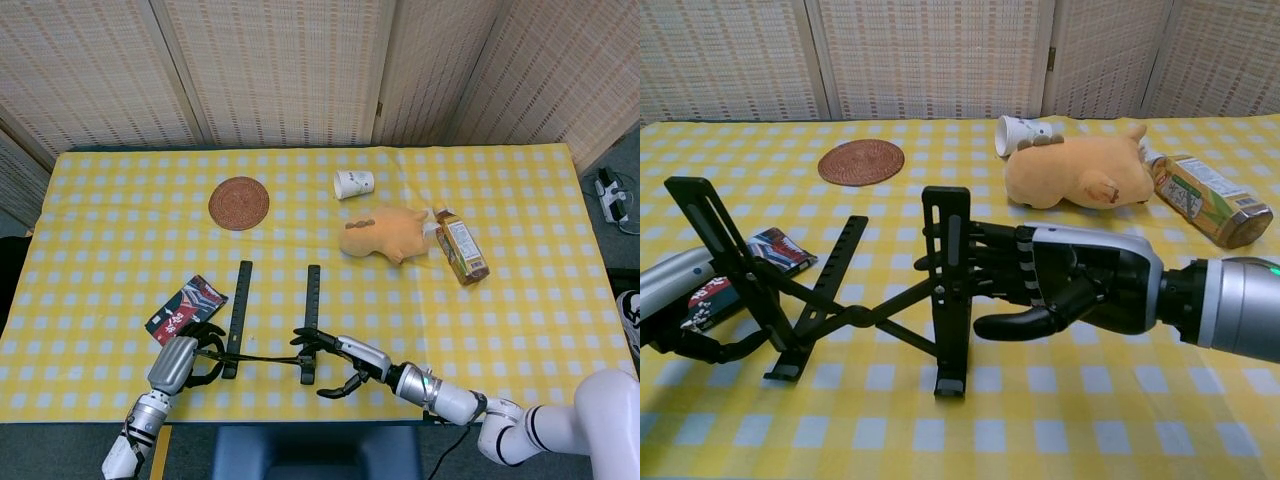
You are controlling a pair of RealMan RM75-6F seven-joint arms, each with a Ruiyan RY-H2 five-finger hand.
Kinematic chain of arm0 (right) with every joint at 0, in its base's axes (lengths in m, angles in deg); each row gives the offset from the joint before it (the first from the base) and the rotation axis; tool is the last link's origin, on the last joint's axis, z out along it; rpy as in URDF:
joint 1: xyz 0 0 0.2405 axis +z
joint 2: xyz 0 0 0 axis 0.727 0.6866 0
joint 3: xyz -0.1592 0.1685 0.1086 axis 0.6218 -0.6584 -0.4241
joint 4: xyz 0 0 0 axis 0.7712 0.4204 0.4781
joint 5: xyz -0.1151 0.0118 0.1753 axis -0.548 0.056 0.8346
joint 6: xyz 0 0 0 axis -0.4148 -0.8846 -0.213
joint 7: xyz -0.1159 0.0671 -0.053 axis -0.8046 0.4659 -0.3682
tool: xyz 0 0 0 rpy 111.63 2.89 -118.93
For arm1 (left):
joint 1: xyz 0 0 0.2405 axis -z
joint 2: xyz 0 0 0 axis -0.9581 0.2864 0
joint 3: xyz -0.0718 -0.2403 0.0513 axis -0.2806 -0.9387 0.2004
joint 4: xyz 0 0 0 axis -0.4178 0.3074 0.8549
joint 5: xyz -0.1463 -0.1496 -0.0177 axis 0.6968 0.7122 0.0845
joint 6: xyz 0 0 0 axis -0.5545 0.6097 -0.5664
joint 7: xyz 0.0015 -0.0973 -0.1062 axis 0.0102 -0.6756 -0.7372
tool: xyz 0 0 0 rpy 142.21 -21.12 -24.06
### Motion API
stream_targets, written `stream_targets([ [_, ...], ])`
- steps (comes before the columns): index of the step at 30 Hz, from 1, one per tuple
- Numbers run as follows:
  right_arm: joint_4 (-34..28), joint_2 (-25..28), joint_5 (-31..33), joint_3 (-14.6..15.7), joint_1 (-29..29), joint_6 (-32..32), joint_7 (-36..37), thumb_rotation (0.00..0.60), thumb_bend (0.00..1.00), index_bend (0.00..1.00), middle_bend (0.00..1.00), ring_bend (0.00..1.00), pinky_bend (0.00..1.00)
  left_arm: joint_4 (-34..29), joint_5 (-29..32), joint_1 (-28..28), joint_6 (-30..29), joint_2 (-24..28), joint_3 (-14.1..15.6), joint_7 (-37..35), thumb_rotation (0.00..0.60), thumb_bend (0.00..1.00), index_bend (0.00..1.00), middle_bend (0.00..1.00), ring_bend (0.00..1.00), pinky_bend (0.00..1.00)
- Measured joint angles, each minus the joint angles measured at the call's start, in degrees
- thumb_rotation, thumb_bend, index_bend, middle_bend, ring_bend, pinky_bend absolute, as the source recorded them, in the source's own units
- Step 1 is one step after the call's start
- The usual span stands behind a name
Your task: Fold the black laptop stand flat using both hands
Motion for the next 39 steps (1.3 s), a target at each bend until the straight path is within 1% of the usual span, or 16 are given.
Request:
stream_targets([
  [8,0.6,-1.2,1.0,1.5,-0.4,0.4,12.8,0.600,0.31,0.00,0.12,0.17,0.00,0.0,0.0,0.0,-0.2,0.0,0.0,-0.1,0.600,0.48,0.61,0.35,0.23,0.20],
  [14,0.8,-1.5,1.1,2.3,-0.6,0.8,17.6,0.600,0.31,0.00,0.12,0.16,0.00,0.0,0.0,0.0,-0.1,-0.1,0.1,-0.1,0.600,0.48,0.61,0.35,0.23,0.20],
  [18,1.4,-1.8,0.9,2.6,-0.6,0.8,19.4,0.600,0.31,0.00,0.12,0.16,0.00,0.0,-0.1,0.0,-0.1,0.0,0.1,-0.1,0.600,0.48,0.61,0.35,0.23,0.20],
  [25,1.6,-1.6,0.5,2.6,-1.0,-0.5,18.1,0.600,0.31,0.00,0.12,0.16,0.00,-0.3,-0.2,0.1,0.0,0.1,0.0,-0.1,0.600,0.48,0.61,0.35,0.23,0.20],
  [28,1.4,-1.0,0.2,2.4,-1.3,-1.4,16.0,0.600,0.31,0.00,0.11,0.16,0.00,-0.6,-0.6,0.2,0.0,0.5,0.2,-0.1,0.600,0.48,0.59,0.35,0.22,0.20],
  [31,1.2,-0.4,0.1,2.1,-1.7,-2.0,11.2,0.600,0.31,0.00,0.10,0.15,0.00,-1.2,-1.1,0.3,0.0,1.3,0.6,-0.2,0.600,0.48,0.56,0.35,0.22,0.20],
  [34,0.9,0.2,0.3,1.6,-2.4,-2.4,2.3,0.600,0.31,0.00,0.08,0.11,0.00,-1.8,-1.7,0.3,-0.3,1.9,0.9,-0.1,0.600,0.47,0.52,0.35,0.21,0.20],
  [39,-1.4,1.2,1.9,0.1,-4.2,-3.0,-19.4,0.600,0.31,0.00,0.05,0.09,0.00,-2.5,-2.6,0.1,-1.0,2.5,1.4,0.1,0.600,0.47,0.48,0.35,0.20,0.18],
])
